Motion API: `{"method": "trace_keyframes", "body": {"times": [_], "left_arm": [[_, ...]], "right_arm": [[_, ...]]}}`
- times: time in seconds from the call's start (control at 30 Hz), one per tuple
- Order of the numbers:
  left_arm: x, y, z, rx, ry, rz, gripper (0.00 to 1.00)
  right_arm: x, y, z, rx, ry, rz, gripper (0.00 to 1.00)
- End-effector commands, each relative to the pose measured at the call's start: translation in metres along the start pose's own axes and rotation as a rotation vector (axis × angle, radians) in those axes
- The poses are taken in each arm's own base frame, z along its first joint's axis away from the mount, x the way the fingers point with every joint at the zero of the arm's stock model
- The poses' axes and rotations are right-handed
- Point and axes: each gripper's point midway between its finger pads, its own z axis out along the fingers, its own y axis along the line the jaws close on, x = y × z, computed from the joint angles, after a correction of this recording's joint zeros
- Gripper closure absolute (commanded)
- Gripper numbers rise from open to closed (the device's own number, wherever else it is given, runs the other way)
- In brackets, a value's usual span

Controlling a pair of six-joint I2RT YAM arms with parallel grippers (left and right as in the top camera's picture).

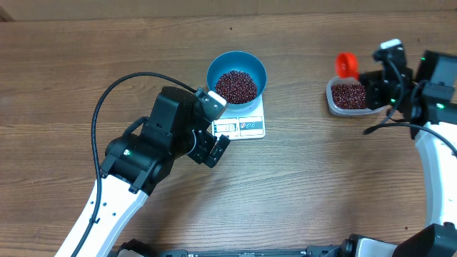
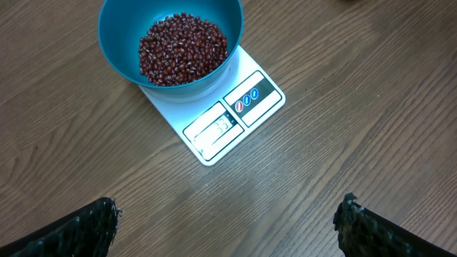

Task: Scoop item into bowl and weigh 150g on scale
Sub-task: 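Return the empty scoop with the right gripper to the bean container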

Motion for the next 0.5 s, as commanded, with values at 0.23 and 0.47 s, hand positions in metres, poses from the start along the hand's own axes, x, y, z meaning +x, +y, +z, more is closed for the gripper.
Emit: {"method": "trace_keyframes", "body": {"times": [0.23,0.47], "left_arm": [[0.001,0.001,0.0,-0.001,0.003,0.016,0.0],[0.001,0.001,0.0,-0.001,0.003,0.016,0.01]], "right_arm": [[0.04,-0.045,-0.006,0.183,0.156,0.084,0.96],[0.071,-0.046,0.026,0.133,0.261,0.126,0.96]]}}
